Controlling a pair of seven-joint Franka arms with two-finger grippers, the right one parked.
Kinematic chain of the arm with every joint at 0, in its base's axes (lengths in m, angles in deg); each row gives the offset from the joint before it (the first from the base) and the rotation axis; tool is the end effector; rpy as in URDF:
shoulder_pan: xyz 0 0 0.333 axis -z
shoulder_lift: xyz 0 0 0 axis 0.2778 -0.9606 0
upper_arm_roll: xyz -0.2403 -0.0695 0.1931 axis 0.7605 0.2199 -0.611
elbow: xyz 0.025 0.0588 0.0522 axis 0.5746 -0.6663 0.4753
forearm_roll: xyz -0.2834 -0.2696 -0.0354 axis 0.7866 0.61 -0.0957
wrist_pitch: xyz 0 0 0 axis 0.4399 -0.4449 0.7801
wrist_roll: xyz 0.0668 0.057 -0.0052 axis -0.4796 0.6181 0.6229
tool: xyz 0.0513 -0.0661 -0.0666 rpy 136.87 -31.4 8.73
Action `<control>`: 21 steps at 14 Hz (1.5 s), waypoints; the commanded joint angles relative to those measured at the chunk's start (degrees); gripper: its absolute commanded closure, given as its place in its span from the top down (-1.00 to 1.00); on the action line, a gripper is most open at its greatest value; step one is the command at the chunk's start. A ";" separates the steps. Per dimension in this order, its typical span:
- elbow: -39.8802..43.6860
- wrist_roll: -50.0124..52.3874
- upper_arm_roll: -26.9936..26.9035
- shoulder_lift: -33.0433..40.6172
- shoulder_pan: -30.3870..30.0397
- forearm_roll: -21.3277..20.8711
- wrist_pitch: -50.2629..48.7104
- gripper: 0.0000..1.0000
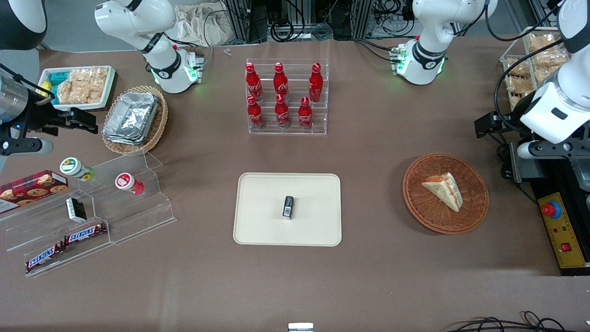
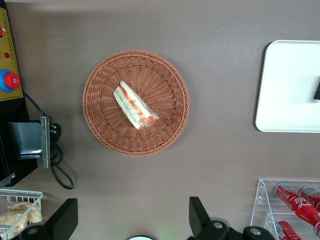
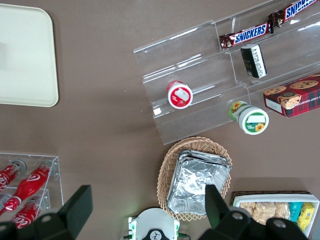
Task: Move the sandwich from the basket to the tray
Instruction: 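Lower the open left gripper over the sandwich wedge in the wicker basket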
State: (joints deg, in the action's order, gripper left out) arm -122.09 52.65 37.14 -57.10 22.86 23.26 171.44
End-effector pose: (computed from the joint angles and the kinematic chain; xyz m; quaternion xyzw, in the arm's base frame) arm 0.5667 -0.0695 0.6162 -0.9993 0.0033 0.0370 0.0027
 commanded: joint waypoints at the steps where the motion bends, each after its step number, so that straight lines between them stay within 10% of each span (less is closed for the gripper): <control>1: 1.03 2.52 -0.06 -0.69 0.12 -0.44 -1.37 1.00; 11: -2.20 24.38 -0.15 -6.22 -0.57 -0.44 2.04 1.00; 21: -33.94 40.33 -0.41 -9.64 -3.30 -0.35 43.88 1.00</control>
State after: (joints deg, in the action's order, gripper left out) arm -152.38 91.04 36.65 -66.11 19.71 23.17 210.78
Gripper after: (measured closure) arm 0.000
